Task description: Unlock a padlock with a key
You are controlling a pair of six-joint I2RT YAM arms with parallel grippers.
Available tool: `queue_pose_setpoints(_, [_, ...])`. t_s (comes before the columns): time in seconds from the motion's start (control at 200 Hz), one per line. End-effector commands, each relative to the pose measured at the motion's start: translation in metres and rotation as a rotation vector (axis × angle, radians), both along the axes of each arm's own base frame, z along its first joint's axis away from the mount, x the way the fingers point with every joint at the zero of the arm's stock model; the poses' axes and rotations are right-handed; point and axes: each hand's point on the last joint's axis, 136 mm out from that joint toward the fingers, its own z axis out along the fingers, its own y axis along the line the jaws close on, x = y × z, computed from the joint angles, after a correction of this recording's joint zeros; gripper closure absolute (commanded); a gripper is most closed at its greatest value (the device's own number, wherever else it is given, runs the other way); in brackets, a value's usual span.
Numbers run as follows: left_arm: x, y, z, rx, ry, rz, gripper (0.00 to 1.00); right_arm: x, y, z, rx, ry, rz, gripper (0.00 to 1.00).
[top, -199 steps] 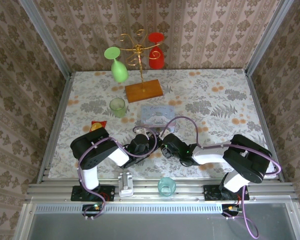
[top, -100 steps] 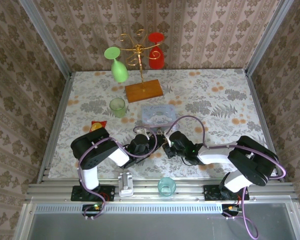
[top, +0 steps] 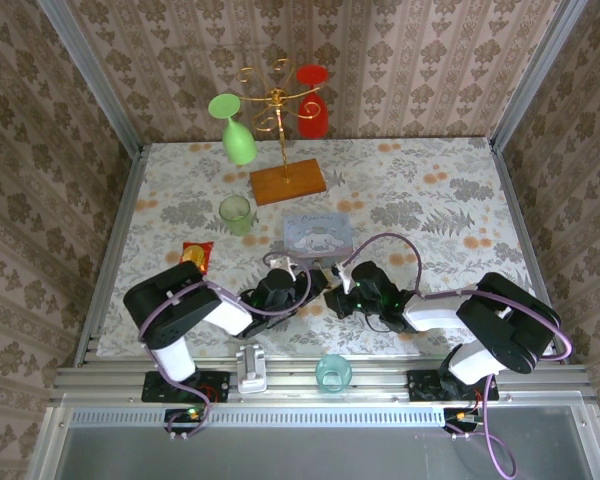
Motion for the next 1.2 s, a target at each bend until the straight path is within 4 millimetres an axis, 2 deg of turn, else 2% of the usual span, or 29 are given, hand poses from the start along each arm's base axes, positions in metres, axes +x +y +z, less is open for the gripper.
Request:
queue_pose_setpoints(0.0, [0.008, 0.017, 0.0, 0.083, -0.047, 0.034, 0.7, -0.003, -0.002, 0.002, 0.041, 0.018, -0.012, 0.87])
queue_pose_setpoints(0.06, [0.011, 0.021, 0.0, 0.1, -0.051, 0.042, 0.67, -0.004, -0.002, 0.002, 0.047, 0.024, -0.014, 0.88])
queue_pose_setpoints(0.21, [0.015, 0.027, 0.0, 0.126, -0.059, 0.046, 0.66, -0.007, -0.002, -0.002, 0.054, 0.041, -0.012, 0.88])
queue_pose_setpoints(0.43, [0.012, 0.018, -0.008, 0.187, -0.058, -0.025, 0.66, -0.009, 0.001, -0.001, 0.142, 0.089, -0.015, 0.87])
queue_pose_setpoints(0.51, [0.012, 0.014, -0.011, 0.258, -0.071, -0.07, 0.7, -0.01, 0.004, 0.001, 0.183, 0.111, -0.011, 0.86])
queue_pose_setpoints(0.575, [0.012, 0.016, -0.012, 0.301, -0.079, -0.079, 0.78, -0.011, 0.004, 0.0, 0.194, 0.119, -0.01, 0.86])
queue_pose_setpoints(0.625, [0.013, 0.019, -0.012, 0.326, -0.095, -0.083, 0.8, -0.011, 0.003, 0.001, 0.207, 0.119, -0.018, 0.86])
queue_pose_setpoints(0.755, [0.015, 0.026, -0.016, 0.444, -0.126, -0.121, 0.8, -0.012, -0.001, 0.0, 0.247, 0.145, -0.027, 0.86])
queue_pose_setpoints(0.88, [0.015, 0.024, -0.019, 0.55, -0.151, -0.192, 0.8, -0.012, -0.001, 0.001, 0.277, 0.17, -0.022, 0.85])
queue_pose_setpoints(1.07, [0.017, 0.025, -0.015, 0.575, -0.178, -0.192, 0.8, -0.01, -0.005, -0.003, 0.318, 0.212, -0.04, 0.83])
queue_pose_setpoints(1.195, [0.019, 0.027, -0.018, 0.594, -0.181, -0.197, 0.8, -0.009, -0.008, -0.009, 0.322, 0.243, -0.052, 0.76])
